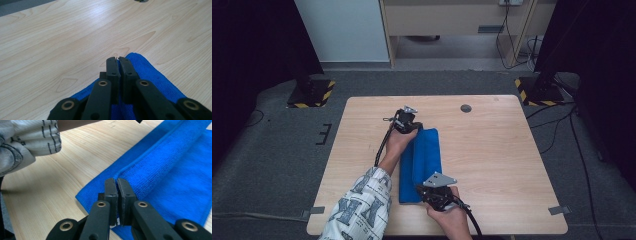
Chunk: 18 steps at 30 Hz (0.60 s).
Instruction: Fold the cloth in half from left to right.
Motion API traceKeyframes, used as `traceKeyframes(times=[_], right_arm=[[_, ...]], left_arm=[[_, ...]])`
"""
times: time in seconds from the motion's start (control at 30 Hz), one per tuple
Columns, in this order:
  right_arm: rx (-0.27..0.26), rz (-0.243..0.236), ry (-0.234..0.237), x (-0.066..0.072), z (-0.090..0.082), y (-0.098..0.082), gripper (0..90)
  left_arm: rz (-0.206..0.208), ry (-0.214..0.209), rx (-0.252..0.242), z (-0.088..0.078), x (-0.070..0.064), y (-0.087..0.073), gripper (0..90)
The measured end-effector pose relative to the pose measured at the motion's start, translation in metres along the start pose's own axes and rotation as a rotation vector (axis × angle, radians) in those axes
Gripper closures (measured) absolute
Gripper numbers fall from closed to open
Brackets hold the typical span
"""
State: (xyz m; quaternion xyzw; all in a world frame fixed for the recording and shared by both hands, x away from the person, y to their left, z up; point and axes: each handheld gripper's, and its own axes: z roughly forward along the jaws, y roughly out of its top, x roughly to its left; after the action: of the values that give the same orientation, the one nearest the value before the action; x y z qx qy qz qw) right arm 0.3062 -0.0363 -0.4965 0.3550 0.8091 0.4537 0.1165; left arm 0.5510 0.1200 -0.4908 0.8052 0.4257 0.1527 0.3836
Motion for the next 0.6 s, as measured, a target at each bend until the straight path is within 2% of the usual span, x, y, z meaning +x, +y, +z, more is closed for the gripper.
traceKeyframes(times=[0.2, 0.4, 0.6], right_arm=[[0.007, 0.015, -0.014, -0.009, -0.005, -0.003, 87.2], [0.022, 0.025, -0.026, -0.013, -0.004, -0.009, 86.6], [0.014, 0.032, -0.032, -0.016, -0.008, -0.011, 86.7]], left_arm=[[-0.015, -0.002, 0.01, 0.006, 0.0, -0.002, 86.5], [-0.022, -0.014, 0.007, 0.01, 0.0, -0.003, 86.0], [-0.027, -0.018, 0.001, 0.013, -0.002, -0.001, 86.0]])
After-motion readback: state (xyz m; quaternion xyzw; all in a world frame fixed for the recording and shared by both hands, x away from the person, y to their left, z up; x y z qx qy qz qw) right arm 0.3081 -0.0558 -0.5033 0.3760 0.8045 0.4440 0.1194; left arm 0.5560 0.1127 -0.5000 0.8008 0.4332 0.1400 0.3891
